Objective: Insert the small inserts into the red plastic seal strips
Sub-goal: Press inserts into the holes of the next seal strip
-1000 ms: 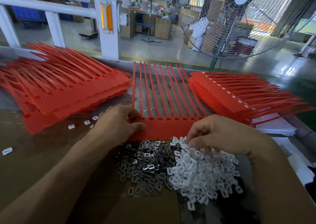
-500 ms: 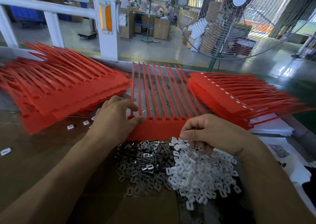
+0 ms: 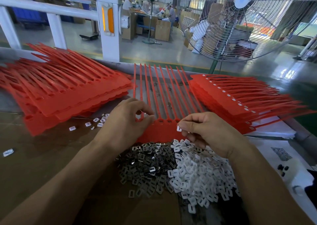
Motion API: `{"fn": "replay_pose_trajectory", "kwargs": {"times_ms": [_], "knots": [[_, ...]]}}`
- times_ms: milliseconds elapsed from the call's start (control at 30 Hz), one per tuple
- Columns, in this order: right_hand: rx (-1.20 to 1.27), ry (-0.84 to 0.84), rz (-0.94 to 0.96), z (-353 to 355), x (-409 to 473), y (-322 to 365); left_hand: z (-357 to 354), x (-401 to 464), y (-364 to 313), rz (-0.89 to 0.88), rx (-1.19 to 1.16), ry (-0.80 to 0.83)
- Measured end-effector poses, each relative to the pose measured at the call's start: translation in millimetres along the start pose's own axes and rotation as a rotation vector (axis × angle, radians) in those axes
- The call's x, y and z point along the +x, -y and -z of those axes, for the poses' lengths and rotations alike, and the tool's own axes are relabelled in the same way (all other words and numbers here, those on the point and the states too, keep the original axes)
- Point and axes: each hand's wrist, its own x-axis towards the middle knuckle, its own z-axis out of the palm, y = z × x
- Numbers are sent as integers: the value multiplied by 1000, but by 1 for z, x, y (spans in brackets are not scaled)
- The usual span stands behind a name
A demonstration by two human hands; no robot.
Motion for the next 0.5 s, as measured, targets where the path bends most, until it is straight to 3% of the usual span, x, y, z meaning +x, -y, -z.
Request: {"fn": "replay_pose_trajectory", "kwargs": {"times_ms": [233, 500], "knots": [[268, -6, -5, -20, 11, 2, -7, -4, -8, -150, -55, 54], [346, 4, 39, -40, 12, 4, -10, -5, -7, -141, -108, -8]]}}
